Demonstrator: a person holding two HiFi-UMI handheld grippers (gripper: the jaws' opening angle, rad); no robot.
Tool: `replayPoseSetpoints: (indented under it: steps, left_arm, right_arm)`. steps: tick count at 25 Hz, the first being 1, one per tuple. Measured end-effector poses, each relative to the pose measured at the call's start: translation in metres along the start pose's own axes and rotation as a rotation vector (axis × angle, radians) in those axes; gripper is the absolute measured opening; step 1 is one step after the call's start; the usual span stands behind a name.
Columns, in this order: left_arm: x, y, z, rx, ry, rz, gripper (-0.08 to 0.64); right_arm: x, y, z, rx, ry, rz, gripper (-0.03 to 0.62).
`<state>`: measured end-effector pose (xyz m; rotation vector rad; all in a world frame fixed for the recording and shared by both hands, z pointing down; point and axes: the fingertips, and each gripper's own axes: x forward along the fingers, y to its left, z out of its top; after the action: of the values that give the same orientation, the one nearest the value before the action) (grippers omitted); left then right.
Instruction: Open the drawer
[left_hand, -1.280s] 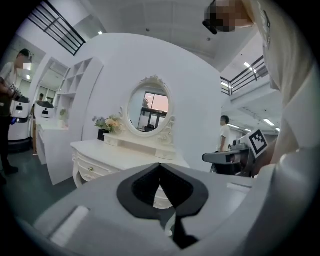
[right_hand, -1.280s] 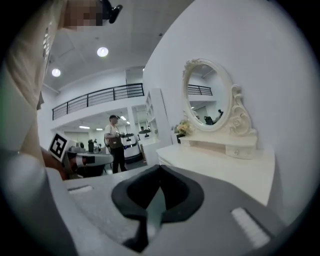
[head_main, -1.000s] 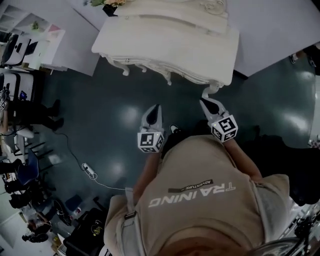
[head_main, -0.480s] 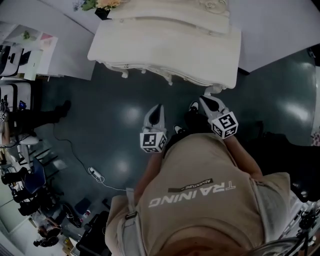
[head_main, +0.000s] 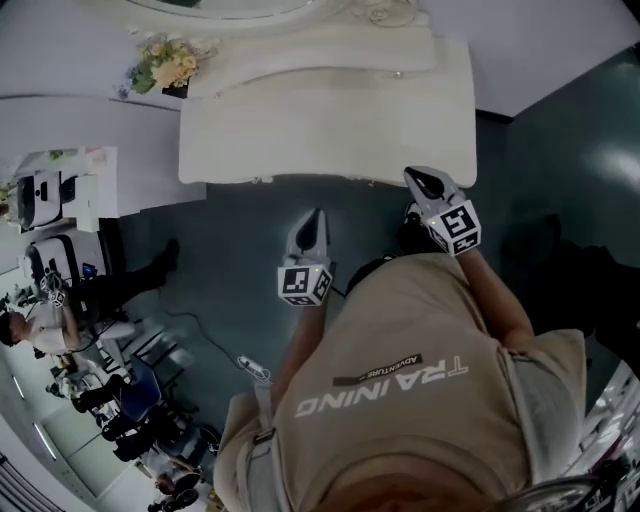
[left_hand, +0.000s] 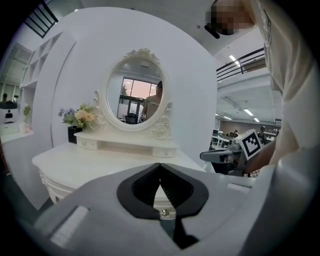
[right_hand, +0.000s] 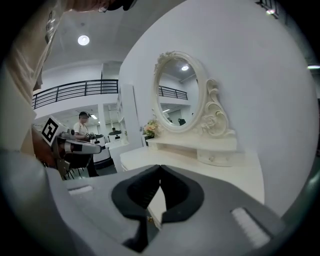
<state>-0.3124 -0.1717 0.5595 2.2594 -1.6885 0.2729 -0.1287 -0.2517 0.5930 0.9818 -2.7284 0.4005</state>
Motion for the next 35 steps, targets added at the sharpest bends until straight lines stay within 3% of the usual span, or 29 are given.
replayPoseSetpoints:
  steps: [9, 14, 18, 24, 31, 35]
  left_arm:
    - [0.097, -0.007, 0.005, 0.010, 0.048, -0.146, 0.005]
    - [0.118, 0.007, 0.016, 0.048, 0.060, -0.265, 0.005]
    - [0.123, 0.024, -0.006, 0.038, 0.104, -0.332, 0.005]
    - [0.131, 0.017, -0.048, 0.025, 0.220, -0.485, 0.005]
    - [0.118, -0.015, -0.084, 0.020, 0.346, -0.574, 0.005]
    - [0.117, -0.022, -0.111, 0.011, 0.454, -0.529, 0.005]
  right_arm:
    - [0.007, -0.054, -0.012, 0.077, 0.047, -0.120, 0.002]
    - [0.015, -0.056, 0.014, 0.100, 0.031, -0.238, 0.003]
    - [0.015, -0.037, 0.025, 0.104, 0.019, -0.303, 0.003]
    - [0.014, -0.031, 0.002, 0.149, 0.077, -0.377, 0.003]
    - [0.011, -0.020, -0.010, 0.154, 0.091, -0.345, 0.003]
    - [0.007, -0.028, -0.011, 0.110, 0.099, -0.334, 0.003]
